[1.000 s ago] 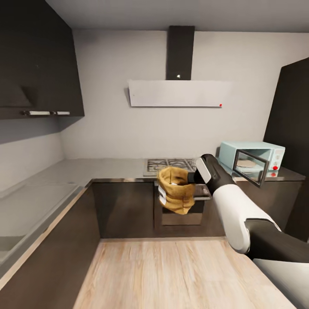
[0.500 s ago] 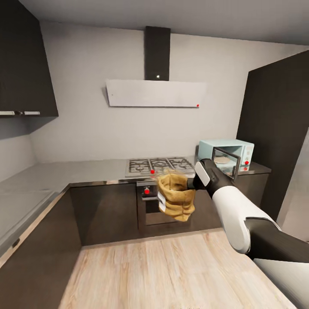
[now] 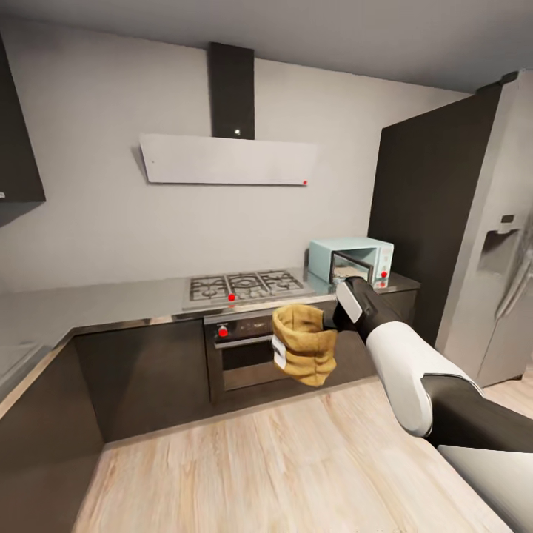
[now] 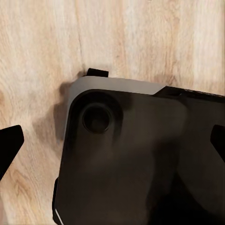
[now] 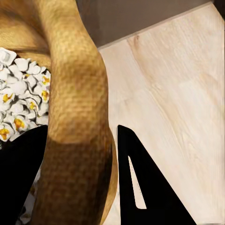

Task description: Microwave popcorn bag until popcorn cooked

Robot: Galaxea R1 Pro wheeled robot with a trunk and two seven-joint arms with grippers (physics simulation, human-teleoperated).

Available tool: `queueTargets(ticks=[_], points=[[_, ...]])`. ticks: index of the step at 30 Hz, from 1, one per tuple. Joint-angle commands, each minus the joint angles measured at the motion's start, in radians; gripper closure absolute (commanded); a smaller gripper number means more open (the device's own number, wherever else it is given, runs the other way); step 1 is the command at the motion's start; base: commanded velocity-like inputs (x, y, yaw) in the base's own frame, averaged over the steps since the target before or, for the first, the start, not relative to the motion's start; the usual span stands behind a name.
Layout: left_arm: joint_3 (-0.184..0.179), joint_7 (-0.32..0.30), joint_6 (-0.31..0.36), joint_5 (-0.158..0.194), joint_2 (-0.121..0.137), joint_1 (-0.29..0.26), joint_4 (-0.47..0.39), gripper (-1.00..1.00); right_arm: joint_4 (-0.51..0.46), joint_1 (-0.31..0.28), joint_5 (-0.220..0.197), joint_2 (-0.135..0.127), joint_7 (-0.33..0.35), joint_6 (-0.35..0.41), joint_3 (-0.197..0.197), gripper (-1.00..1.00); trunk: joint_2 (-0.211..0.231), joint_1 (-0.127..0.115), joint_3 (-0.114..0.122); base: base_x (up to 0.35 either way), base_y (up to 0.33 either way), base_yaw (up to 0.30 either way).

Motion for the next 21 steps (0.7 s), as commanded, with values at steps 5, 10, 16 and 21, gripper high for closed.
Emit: queueTargets(ticks=[5,10,16,21], points=[[0.003,0.000,-0.003,0.006,0.000,0.000,0.000,-1.00,-0.078,-0.001,-0.007,-0.008,-0.012,0.001,-0.004,1.00,-0.001,0.000,-0.001,0.000,0.000,-0.288],[0.003,0.000,-0.003,0.006,0.000,0.000,0.000,-1.00,-0.148,-0.001,-0.006,-0.012,-0.014,0.001,-0.004,1.00,-0.001,0.000,-0.001,0.000,0.000,-0.288],[0.003,0.000,-0.003,0.006,0.000,0.000,0.000,-1.00,-0.151,-0.001,-0.004,-0.017,-0.014,0.001,-0.004,1.00,-0.001,0.000,-0.001,0.000,0.000,-0.288],[0.003,0.000,-0.003,0.006,0.001,0.000,0.000,-1.00,-0.151,-0.001,-0.003,-0.028,-0.015,0.001,-0.004,1.00,-0.001,0.000,-0.001,0.000,0.000,-0.288]])
